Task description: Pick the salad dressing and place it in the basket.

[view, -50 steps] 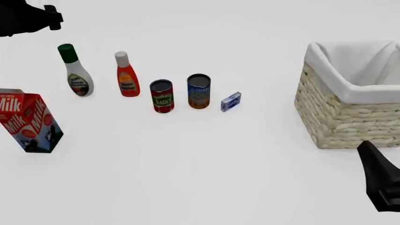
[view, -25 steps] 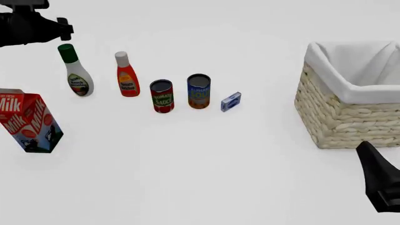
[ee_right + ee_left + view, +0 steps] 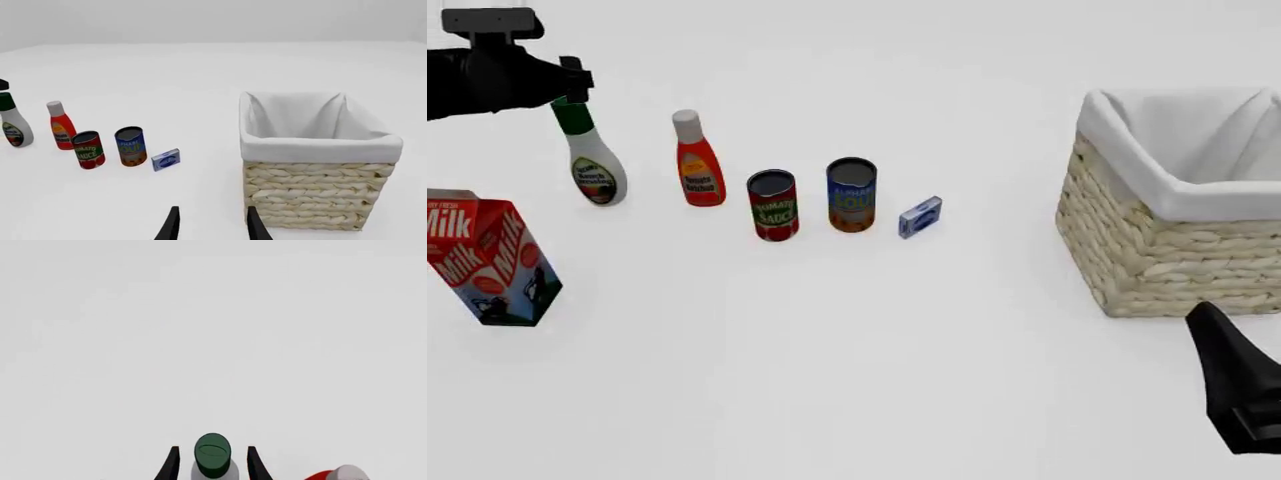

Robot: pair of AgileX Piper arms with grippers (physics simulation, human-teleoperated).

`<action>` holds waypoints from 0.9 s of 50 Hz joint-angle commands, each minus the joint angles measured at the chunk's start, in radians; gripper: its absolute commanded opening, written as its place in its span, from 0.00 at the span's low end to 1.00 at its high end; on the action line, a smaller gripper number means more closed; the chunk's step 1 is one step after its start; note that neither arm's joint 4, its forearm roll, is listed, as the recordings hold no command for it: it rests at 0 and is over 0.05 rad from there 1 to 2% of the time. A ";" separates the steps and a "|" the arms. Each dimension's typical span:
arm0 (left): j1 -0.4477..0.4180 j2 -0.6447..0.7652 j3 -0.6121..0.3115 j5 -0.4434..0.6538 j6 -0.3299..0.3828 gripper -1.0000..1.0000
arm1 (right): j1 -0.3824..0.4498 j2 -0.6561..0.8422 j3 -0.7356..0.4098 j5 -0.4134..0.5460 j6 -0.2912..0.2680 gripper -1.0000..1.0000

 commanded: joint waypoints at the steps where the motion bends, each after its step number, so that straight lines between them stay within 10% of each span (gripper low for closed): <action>1: -0.001 0.009 0.016 -0.009 -0.005 1.00 | 0.004 0.000 0.000 0.000 0.000 1.00; 45: 0.001 0.077 0.022 -0.033 -0.024 1.00 | 0.010 0.000 0.000 0.006 -0.002 1.00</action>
